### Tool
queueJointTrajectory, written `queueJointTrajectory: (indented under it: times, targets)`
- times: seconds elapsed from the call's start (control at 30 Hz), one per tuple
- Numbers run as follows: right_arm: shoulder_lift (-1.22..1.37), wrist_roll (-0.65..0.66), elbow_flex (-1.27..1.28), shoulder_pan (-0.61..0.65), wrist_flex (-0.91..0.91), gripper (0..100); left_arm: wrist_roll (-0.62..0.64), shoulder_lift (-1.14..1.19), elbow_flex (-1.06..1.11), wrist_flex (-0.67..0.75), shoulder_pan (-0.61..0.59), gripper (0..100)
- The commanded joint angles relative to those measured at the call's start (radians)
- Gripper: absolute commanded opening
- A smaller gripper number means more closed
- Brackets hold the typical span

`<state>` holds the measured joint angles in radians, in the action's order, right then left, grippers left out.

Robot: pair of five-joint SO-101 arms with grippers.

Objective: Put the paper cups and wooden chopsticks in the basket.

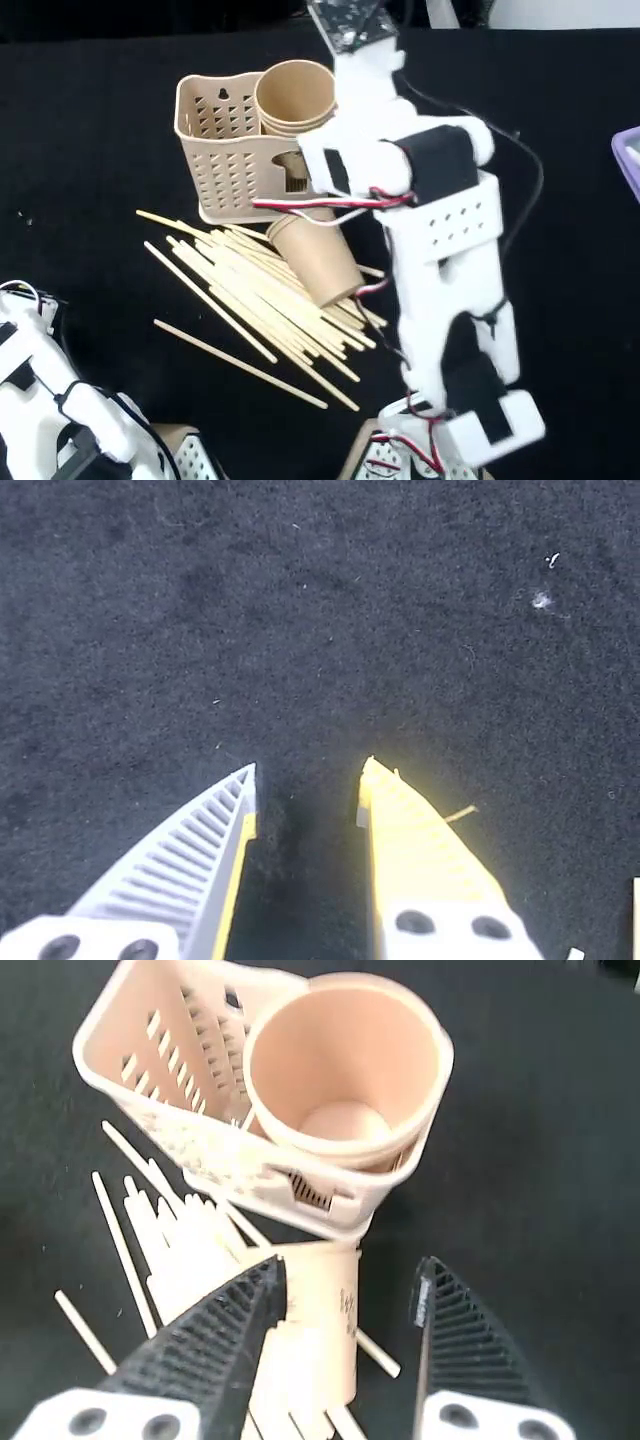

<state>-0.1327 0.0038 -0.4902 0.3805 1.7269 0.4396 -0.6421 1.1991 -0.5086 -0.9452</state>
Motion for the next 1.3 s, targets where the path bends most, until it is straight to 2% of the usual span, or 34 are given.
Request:
queueJointTrajectory:
  times: [0.0, 0.13, 0.27, 0.37, 0.47, 0.7, 0.93, 1.13, 1.27]
  targets:
    - [-0.104, -0.041, 0.2, 0.041, -0.097, 20.9, 0.0, -0.017, -0.028, 0.008, 0.01, 17]
    - [-0.145, -0.106, 0.53, 0.072, -0.324, 20.9, 0.0, -0.017, -0.028, 0.008, 0.01, 17]
    - [-0.147, -0.23, 0.797, 0.087, -0.583, 21.0, 0.0, -0.017, -0.028, 0.008, 0.01, 17]
    - [-0.148, -0.328, 0.903, 0.08, -0.756, 21.2, 0.0, -0.017, -0.028, 0.008, 0.01, 17]
    - [-0.148, -0.391, 0.96, 0.083, -0.852, 21.3, 0.0, -0.017, -0.028, 0.008, 0.01, 17]
    - [-0.147, -0.454, 1.013, 0.081, -0.934, 21.3, 0.0, -0.017, -0.028, 0.008, 0.01, 17]
    - [-0.147, -0.453, 1.082, 0.081, -1.007, 21.3, 0.0, -0.017, -0.028, 0.008, 0.01, 17]
    - [-0.153, -0.442, 1.082, 0.058, -0.911, 20.9, 0.0, -0.017, -0.028, 0.008, 0.007, 17]
    - [-0.156, -0.304, 1.081, 0.032, -0.795, 20.8, 0.0, -0.018, -0.028, 0.008, 0.005, 17]
